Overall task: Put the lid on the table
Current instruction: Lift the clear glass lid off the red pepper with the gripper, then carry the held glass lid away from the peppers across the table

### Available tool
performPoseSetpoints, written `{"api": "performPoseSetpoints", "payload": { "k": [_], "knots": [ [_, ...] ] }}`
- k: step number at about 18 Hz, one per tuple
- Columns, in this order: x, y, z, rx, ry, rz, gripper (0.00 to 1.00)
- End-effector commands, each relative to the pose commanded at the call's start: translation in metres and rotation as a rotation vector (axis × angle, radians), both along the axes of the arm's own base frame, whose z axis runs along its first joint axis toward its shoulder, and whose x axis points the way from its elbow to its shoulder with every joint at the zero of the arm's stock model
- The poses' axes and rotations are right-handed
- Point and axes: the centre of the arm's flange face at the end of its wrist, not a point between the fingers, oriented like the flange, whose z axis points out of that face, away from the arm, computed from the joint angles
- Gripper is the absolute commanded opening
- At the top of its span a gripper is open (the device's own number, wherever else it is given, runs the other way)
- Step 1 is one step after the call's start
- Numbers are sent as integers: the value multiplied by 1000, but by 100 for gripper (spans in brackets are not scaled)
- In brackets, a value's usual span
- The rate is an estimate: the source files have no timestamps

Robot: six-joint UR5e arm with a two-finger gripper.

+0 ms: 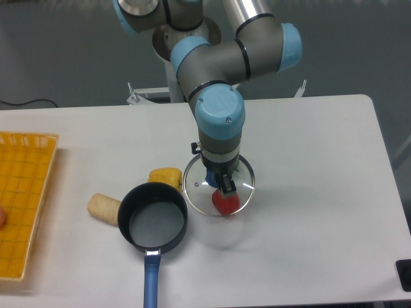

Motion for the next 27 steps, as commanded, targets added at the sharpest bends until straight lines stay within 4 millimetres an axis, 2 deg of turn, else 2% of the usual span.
{"api": "performPoseSetpoints", "payload": {
  "k": [6, 11, 20, 27],
  "knots": [
    [-10, -7, 0, 2, 2, 17, 58],
    [-39, -24, 3, 63, 3, 19, 58],
    [-83, -65, -11, 46, -12, -30, 58],
    [-104, -80, -38, -17, -24, -46, 58]
  ]
}}
